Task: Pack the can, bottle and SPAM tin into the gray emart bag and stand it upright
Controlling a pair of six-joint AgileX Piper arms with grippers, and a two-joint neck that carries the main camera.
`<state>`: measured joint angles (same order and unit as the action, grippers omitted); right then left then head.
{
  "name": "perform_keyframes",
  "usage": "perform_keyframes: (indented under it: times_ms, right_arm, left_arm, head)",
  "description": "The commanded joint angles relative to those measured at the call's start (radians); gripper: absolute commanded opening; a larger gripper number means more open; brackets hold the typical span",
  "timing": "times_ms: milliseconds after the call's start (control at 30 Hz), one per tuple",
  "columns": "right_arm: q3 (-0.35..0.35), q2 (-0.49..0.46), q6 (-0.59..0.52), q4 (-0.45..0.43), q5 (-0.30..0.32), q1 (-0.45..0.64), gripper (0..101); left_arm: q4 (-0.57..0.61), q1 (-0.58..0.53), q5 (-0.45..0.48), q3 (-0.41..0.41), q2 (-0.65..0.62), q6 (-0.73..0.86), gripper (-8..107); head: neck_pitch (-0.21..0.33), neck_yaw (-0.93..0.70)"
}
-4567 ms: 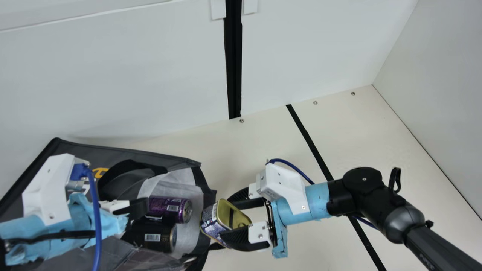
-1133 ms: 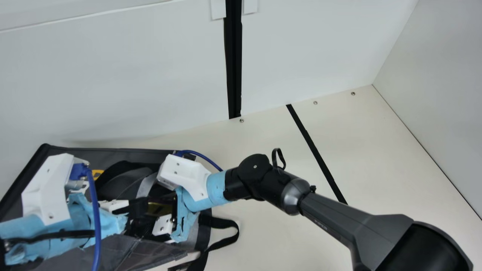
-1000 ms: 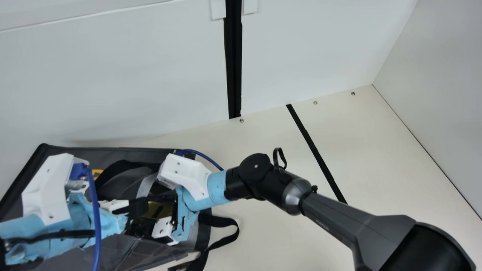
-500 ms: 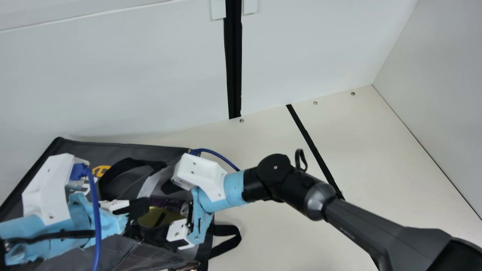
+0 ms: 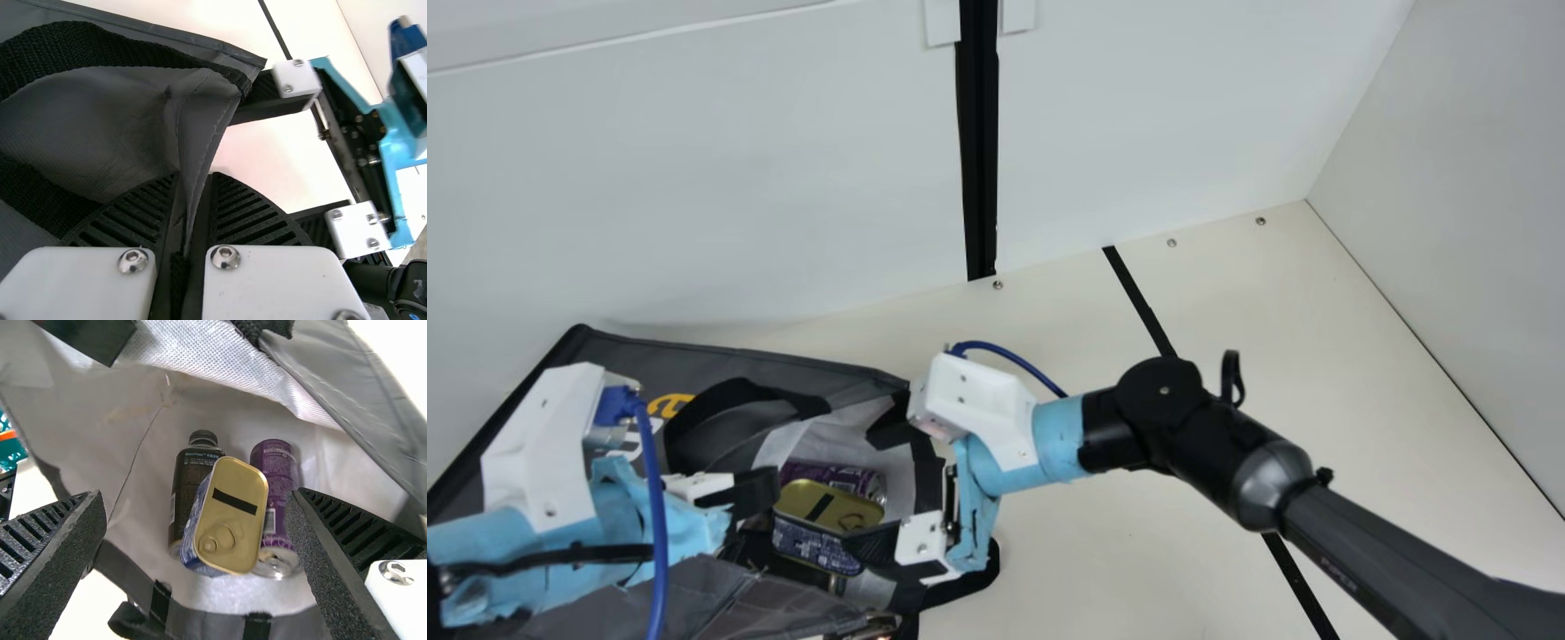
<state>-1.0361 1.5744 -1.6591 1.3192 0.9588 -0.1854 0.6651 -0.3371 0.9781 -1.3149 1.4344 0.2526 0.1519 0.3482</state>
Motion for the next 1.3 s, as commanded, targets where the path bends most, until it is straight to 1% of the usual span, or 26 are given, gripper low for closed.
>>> perform_keyframes:
  times_ms: [0,467,733,833,933,1267]
  right_arm:
    - [0.008,-0.013,-0.005,-0.007,0.026,0.032,95]
    - [0.042,-0.094,-0.041,-0.077,0.195,0.242,95]
    - [0.058,-0.143,-0.045,-0.114,0.255,0.355,95]
    - [0.065,-0.167,-0.037,-0.126,0.26,0.393,95]
    - [0.073,-0.194,-0.019,-0.135,0.252,0.432,95]
    - [0.095,-0.3,0.083,-0.168,0.182,0.559,95]
  left_arm:
    - [0.0,0.0,0.0,0.0,0.0,0.0,-8]
    - [0.0,0.0,0.0,0.0,0.0,0.0,-8]
    - [0.0,0.0,0.0,0.0,0.0,0.0,-8]
    - [0.0,0.0,0.0,0.0,0.0,0.0,-8]
    - [0.0,0.0,0.0,0.0,0.0,0.0,-8]
    - [0.0,0.0,0.0,0.0,0.0,0.0,-8]
  head:
    - [0.023,0.001]
    - [0.023,0.001]
    - [0.023,0.001]
    - [0.023,0.001]
    - [0.023,0.001]
    - [0.023,0.001]
